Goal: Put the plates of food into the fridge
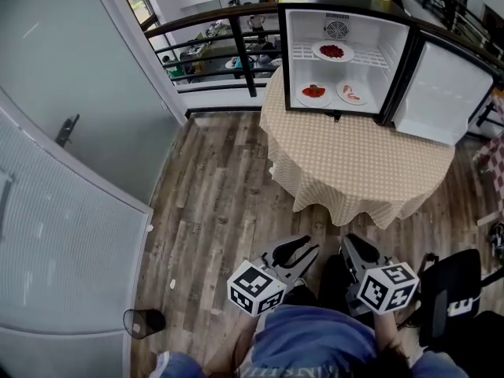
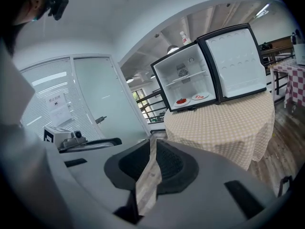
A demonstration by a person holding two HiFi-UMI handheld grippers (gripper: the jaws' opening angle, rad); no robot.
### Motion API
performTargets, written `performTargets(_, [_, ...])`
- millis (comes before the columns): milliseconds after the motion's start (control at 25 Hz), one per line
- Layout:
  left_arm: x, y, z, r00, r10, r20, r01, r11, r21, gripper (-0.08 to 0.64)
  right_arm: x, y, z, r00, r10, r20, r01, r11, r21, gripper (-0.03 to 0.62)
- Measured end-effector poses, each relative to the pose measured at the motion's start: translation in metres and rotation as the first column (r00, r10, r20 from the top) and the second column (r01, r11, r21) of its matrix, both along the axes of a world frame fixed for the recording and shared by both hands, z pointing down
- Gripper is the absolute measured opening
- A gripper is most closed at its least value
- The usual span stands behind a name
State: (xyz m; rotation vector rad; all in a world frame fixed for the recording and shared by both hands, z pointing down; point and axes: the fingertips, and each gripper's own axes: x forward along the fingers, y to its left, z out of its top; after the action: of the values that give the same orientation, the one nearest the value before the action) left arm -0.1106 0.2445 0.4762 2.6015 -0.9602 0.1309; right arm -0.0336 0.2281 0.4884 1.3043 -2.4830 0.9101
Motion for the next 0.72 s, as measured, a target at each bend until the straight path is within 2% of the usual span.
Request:
performTargets(320, [0.014,0.011,0.001,0.999,0.046,0.007,-0.046,0.999,0.008,0.118,0.035,0.004,-0.002,0.993,0.105,0.049,-0.105,0.994,0.003,0.055])
performTargets(720, [0.017,0.018,0.006,0.999,0.039,0.009,-0.039,0.999,0.001,0.118,0.09,-0.002,0.0,0.971,0.221,0.094,-0.224,0.974,0.021,0.055])
